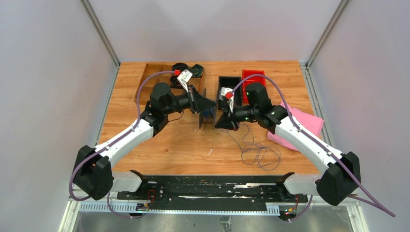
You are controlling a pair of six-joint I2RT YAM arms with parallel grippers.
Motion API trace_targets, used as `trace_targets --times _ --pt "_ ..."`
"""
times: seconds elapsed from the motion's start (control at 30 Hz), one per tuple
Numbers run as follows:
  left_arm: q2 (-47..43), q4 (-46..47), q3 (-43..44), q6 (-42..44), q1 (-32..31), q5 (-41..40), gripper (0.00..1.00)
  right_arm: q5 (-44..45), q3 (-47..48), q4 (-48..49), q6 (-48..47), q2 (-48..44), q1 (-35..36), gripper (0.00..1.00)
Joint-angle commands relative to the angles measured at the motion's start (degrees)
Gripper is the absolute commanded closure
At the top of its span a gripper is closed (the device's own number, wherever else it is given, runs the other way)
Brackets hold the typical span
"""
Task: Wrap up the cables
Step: Adjust the cable at the center of the board.
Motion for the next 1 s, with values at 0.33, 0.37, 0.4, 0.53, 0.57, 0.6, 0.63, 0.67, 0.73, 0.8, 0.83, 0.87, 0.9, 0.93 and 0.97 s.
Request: trace_targets --times 0.33,0.37,0.4,0.53,0.57,0.6,0.63,0.67,0.73,0.8,0.83,0.87,0.9,0.93,0.97 --pt "-3.05 4.19 -4.13 -2.81 4.47 -5.63 1.0 -0.32 -3.69 3.68 1.12 -2.65 -2.13 0.99" --pt "-3.15 4.23 -4.3 -2.75 4.67 -6.0 1.0 -1.06 -3.87 3.58 0.56 -2.78 -2.06 0.99" --pt "-3.24 4.19 -4.62 -2.61 4.86 -6.44 1.0 -1.64 -4.05 3.61 0.33 -2.9 -2.02 0.99" --pt "-3.6 3.27 -5.39 -1.28 5.34 -7.94 1.0 -3.88 -4.09 2.66 -1.67 -3.17 -2.01 0.99" --pt "-3.62 3.23 -5.55 -1.08 5.45 -8.25 1.0 -4.4 -3.94 2.19 -2.13 -3.12 -1.97 0.99" --pt "-3.62 3.22 -5.59 -0.88 5.6 -8.39 1.0 -4.74 -3.73 1.74 -2.53 -3.08 -1.89 0.99" --pt "-3.62 3.22 -5.68 -0.74 5.68 -8.55 1.0 -4.99 -3.56 1.37 -2.75 -2.88 -1.9 0.99" --pt "-3.55 3.22 -5.57 -0.48 5.7 -8.52 1.0 -5.06 -3.23 1.01 -2.77 -2.71 -1.81 0.99" --pt "-3.33 3.48 -5.2 -0.31 5.7 -7.88 1.0 -3.96 -2.76 0.62 -2.53 -2.2 -1.81 0.99" --pt "-2.95 4.4 -4.89 -0.99 5.69 -7.16 1.0 -1.19 -2.7 1.1 -2.05 -1.69 -1.81 0.99" --pt "-2.8 4.83 -4.71 -1.56 5.71 -6.71 1.0 -0.33 -2.88 1.76 -1.55 -1.49 -1.79 0.99" --pt "-2.68 5.03 -4.46 -2.21 5.71 -6.32 1.0 0.38 -2.9 2.64 -0.94 -1.17 -1.79 0.99" --pt "-2.58 5.25 -4.24 -2.86 5.7 -6.04 1.0 0.61 -2.95 3.58 -0.47 -0.79 -1.83 0.99" --pt "-2.57 5.55 -4.2 -3.78 5.67 -5.86 1.0 0.6 -2.77 4.46 0.08 -0.28 -1.79 0.98" --pt "-2.56 6.15 -4.35 -4.68 5.69 -5.91 1.0 0.6 -2.35 5.05 0.42 0.43 -1.83 0.98"
